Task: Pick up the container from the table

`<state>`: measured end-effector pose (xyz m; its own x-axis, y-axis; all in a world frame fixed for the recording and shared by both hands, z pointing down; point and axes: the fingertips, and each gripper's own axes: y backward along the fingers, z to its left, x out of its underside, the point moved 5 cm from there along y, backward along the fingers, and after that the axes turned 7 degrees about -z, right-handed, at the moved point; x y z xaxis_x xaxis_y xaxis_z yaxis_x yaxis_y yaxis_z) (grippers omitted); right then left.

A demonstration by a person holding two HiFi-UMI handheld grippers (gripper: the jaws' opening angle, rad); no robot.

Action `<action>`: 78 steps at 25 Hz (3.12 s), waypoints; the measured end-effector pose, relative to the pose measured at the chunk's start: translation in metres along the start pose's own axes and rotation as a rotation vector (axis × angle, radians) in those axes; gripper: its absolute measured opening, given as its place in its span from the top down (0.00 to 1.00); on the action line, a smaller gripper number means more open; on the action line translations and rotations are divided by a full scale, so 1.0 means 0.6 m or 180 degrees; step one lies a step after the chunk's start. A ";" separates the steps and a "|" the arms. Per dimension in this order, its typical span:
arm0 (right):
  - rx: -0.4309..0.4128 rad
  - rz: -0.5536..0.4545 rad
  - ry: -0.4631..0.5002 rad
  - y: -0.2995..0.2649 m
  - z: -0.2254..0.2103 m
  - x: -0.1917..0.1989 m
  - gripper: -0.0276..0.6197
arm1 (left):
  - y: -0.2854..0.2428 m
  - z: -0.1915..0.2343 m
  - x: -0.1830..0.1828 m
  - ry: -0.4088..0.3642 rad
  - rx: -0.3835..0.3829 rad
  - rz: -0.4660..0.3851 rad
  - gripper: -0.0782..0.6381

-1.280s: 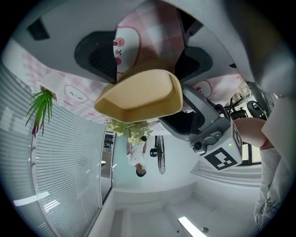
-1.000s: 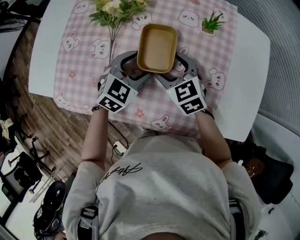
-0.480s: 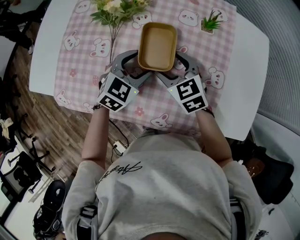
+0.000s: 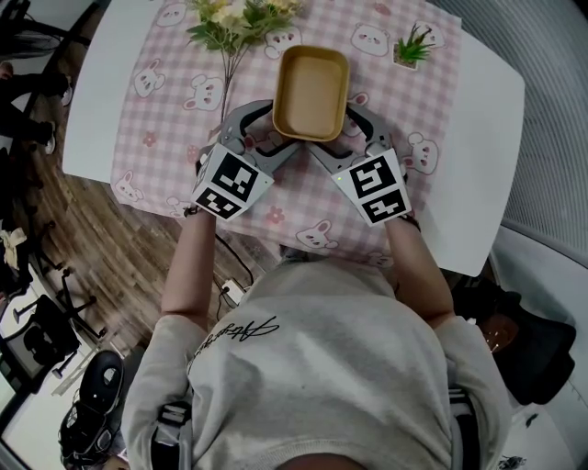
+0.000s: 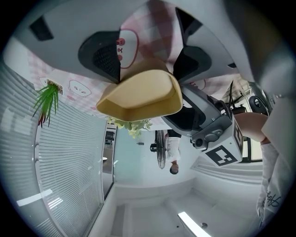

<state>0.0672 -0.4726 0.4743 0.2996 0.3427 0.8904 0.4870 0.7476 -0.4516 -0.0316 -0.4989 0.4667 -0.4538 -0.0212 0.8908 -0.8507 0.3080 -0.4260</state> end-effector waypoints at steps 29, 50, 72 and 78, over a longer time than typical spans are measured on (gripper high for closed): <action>-0.0044 -0.0102 0.0114 0.061 0.055 -0.062 0.41 | 0.084 -0.037 -0.052 -0.0010 -0.0154 -0.0147 0.48; -0.0024 -0.0210 0.0184 0.120 0.120 -0.096 0.42 | 0.160 -0.086 -0.086 -0.0083 -0.0249 -0.0222 0.48; -0.0019 -0.0330 0.0262 0.180 0.191 -0.123 0.42 | 0.236 -0.144 -0.110 -0.0172 -0.0347 -0.0340 0.48; -0.0006 -0.0356 0.0263 0.188 0.195 -0.128 0.42 | 0.243 -0.148 -0.119 -0.0231 -0.0364 -0.0342 0.48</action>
<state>0.0032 -0.3480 0.3619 0.3099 0.2092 0.9275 0.5227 0.7774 -0.3500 -0.0999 -0.3679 0.3551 -0.3834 -0.1272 0.9148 -0.8615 0.4063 -0.3046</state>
